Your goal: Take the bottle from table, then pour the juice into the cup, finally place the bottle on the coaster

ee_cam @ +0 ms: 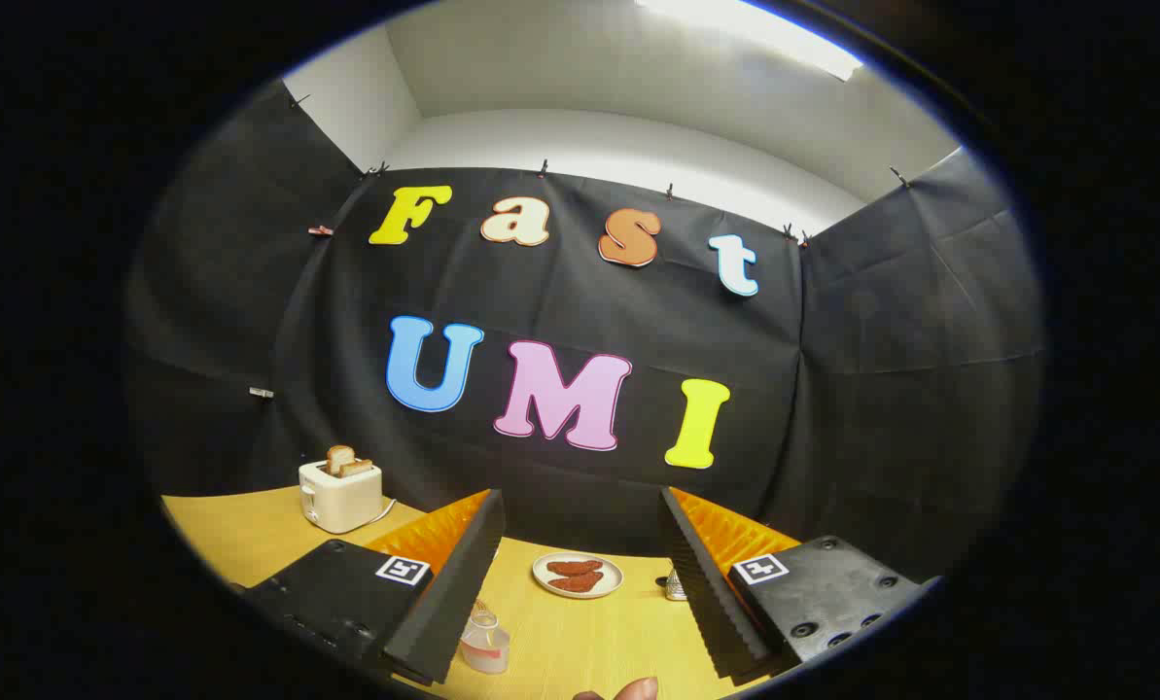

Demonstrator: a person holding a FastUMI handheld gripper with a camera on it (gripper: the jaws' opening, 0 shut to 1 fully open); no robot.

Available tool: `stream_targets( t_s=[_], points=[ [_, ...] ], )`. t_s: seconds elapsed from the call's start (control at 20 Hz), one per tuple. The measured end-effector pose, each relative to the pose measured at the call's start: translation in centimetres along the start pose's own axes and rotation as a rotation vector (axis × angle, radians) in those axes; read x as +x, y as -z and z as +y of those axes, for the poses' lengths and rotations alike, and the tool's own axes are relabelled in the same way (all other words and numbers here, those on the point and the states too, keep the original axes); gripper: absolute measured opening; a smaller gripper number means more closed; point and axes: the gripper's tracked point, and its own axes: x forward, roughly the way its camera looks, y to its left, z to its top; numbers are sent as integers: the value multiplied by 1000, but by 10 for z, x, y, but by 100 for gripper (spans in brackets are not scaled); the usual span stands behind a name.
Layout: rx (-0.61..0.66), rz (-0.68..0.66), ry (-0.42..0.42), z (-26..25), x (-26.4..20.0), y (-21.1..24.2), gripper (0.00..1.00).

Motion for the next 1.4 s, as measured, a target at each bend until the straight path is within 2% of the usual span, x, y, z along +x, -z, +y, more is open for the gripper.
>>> stream_targets(
  t_s=[0.8, 1.1, 1.4],
  points=[
    [12, -16, -2, 13, -9, 1, 97],
    [41, -25, 9, 21, -13, 19, 97],
    [80, -30, 2, 43, -16, 64, 97]
  ],
)
